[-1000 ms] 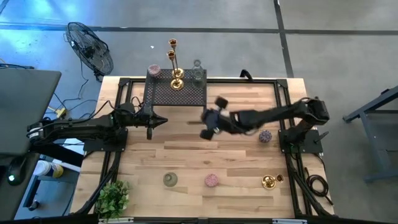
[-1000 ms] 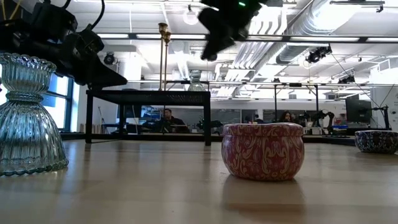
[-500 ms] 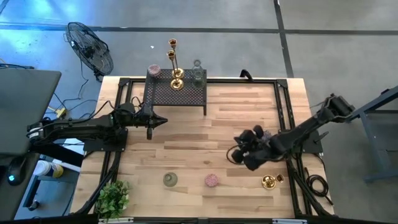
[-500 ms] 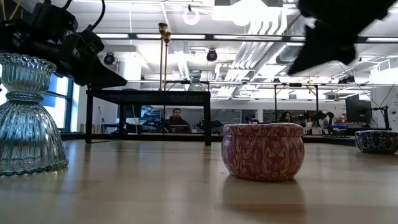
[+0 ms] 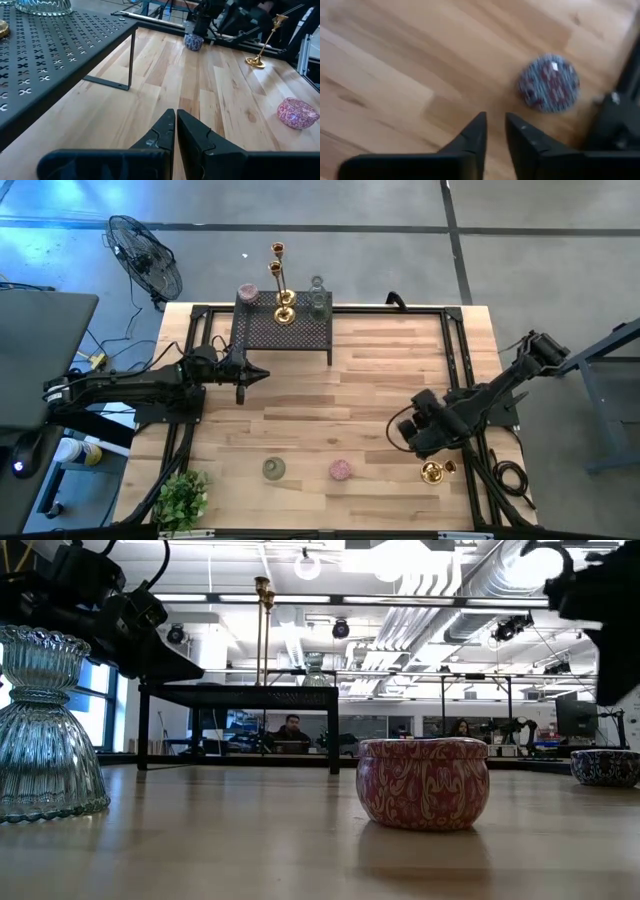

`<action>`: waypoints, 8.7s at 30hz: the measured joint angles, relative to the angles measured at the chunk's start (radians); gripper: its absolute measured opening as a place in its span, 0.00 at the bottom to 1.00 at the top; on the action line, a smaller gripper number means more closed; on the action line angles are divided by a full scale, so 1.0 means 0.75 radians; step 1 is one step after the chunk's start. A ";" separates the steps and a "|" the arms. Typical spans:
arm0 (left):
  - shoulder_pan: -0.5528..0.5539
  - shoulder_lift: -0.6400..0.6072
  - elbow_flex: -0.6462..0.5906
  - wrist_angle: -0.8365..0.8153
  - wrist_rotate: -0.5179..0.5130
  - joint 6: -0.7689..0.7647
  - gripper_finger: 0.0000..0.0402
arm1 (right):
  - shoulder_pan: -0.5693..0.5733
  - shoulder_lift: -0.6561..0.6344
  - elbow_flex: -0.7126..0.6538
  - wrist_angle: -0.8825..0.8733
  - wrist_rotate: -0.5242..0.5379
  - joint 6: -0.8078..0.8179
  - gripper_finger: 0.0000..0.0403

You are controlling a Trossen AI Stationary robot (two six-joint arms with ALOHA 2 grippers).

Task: Pick & Place candle stick holders
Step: Put the black and red scented candle on the shelf

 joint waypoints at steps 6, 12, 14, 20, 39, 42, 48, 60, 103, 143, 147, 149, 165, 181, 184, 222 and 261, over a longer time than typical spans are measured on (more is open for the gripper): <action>0.000 0.000 0.000 0.000 0.000 0.000 0.03 | -0.082 -0.016 -0.066 -0.025 -0.118 0.016 0.40; 0.000 -0.001 0.000 -0.005 0.000 0.000 0.03 | -0.188 -0.183 -0.182 -0.014 -0.152 -0.077 0.64; 0.000 0.000 0.000 -0.013 0.000 0.000 0.03 | -0.223 -0.257 -0.200 0.005 -0.151 -0.106 0.70; 0.000 -0.001 0.000 -0.023 0.000 0.006 0.03 | -0.330 -0.332 -0.214 0.053 -0.110 -0.232 0.78; 0.000 -0.001 0.000 -0.023 0.000 0.010 0.03 | -0.854 -0.214 -0.215 0.080 -0.413 -1.060 0.78; 0.000 -0.001 0.000 -0.023 0.000 0.010 0.03 | -0.918 -0.214 -0.215 0.075 -0.473 -1.117 0.75; 0.000 -0.001 0.000 -0.023 -0.001 0.010 0.03 | -0.980 -0.214 -0.191 -0.044 -0.428 -1.115 0.43; 0.000 -0.001 0.000 -0.023 -0.004 0.010 0.03 | -1.117 -0.124 -0.145 -0.154 -0.411 -1.123 0.05; 0.000 0.000 0.000 -0.039 -0.005 0.010 0.03 | -0.605 -0.192 -0.144 0.256 -0.451 -0.763 0.31; 0.000 0.000 0.000 -0.060 -0.003 0.010 0.03 | -0.656 0.097 -0.292 0.472 -0.472 -0.834 0.79; 0.001 0.000 0.000 -0.060 -0.006 0.010 0.03 | -0.656 0.097 -0.288 0.483 -0.462 -0.834 0.71; 0.001 0.000 0.000 -0.060 -0.032 0.015 0.03 | -0.656 0.098 -0.263 0.473 -0.459 -0.848 0.70; 0.001 -0.001 0.000 -0.045 -0.082 0.005 0.03 | -0.655 0.363 0.456 0.508 -0.283 -1.247 0.70; 0.001 -0.001 0.001 -0.060 -0.081 0.004 0.03 | -0.768 1.259 1.398 0.422 -0.362 -1.889 0.71; 0.001 -0.001 0.001 -0.062 -0.081 0.004 0.03 | -0.780 1.316 1.456 0.419 -0.371 -1.930 0.71; 0.001 0.000 0.001 -0.090 -0.071 0.004 0.03 | -0.738 1.265 1.454 0.528 -0.307 -2.117 0.84; -0.369 0.157 0.218 -0.298 -0.204 0.018 0.03 | -0.755 -0.204 -0.505 2.219 0.070 -2.030 0.03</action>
